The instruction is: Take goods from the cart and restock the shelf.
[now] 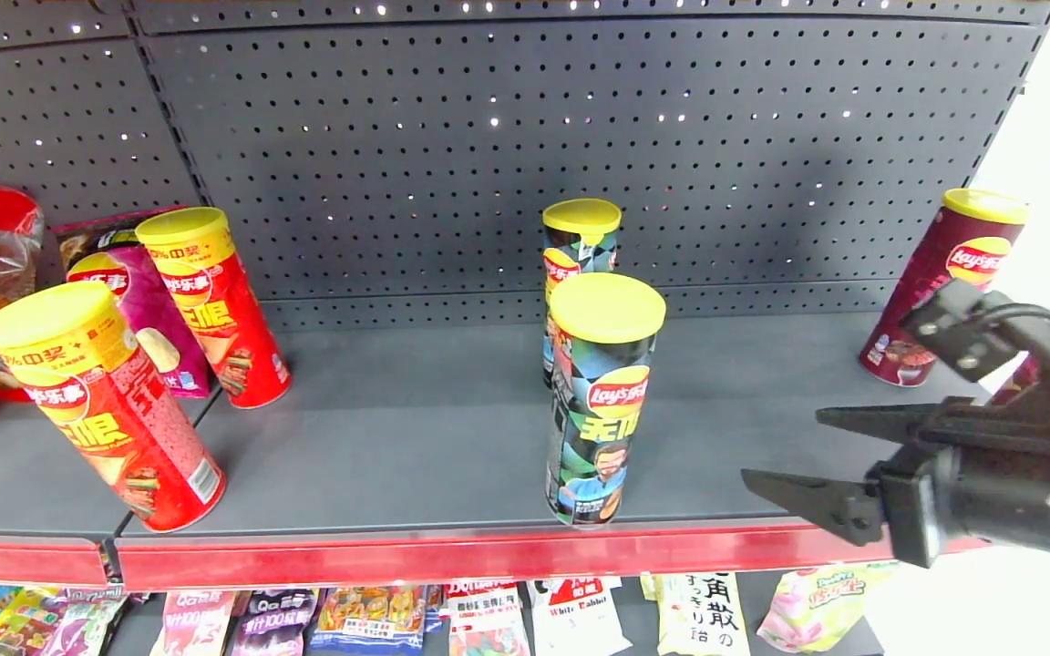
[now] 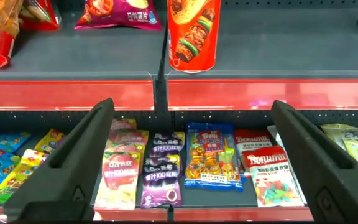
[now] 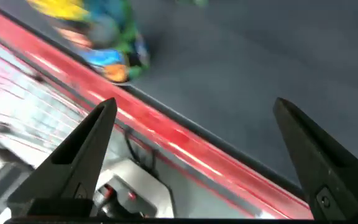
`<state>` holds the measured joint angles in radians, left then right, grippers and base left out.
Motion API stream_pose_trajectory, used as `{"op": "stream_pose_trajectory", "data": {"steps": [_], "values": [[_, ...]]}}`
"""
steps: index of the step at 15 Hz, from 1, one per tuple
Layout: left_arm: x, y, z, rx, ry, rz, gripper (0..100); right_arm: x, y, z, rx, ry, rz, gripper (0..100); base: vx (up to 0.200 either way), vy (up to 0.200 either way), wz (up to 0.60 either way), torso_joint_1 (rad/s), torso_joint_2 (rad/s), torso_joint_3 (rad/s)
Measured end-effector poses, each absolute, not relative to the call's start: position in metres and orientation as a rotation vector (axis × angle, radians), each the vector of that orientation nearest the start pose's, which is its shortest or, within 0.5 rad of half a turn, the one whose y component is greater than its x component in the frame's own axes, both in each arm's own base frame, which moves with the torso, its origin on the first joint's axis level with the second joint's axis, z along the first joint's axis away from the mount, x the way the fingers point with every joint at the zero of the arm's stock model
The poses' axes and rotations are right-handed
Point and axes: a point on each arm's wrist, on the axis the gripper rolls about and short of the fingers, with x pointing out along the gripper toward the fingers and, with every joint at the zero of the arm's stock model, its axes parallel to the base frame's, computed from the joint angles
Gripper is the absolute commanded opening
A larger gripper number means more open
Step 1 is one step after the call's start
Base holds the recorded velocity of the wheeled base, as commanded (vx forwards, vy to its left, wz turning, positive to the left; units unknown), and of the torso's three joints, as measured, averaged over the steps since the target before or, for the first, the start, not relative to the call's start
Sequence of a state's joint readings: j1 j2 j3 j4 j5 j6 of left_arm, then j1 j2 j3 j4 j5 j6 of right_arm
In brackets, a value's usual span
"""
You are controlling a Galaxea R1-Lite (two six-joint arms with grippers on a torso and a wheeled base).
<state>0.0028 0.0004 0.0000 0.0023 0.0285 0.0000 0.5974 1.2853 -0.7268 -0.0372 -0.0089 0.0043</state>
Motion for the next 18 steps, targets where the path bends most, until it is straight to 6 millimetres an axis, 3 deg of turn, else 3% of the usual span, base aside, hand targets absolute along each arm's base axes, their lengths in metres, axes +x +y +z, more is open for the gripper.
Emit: {"op": "stream_pose_trajectory", "data": {"steps": [6,13,18], "values": [[-0.023,0.001,0.075,0.000,0.002,0.031,100,0.201,0.143,0.179,-0.208,0.550,0.490,100,0.000,0.000,0.00,0.000,0.00,0.000],[-0.023,0.001,0.075,0.000,0.002,0.031,100,0.222,0.157,0.165,-0.246,0.588,0.427,100,0.000,0.000,0.00,0.000,0.00,0.000],[-0.023,0.001,0.075,0.000,0.002,0.032,100,0.224,0.167,0.156,-0.267,0.616,0.445,100,0.000,0.000,0.00,0.000,0.00,0.000]]}}
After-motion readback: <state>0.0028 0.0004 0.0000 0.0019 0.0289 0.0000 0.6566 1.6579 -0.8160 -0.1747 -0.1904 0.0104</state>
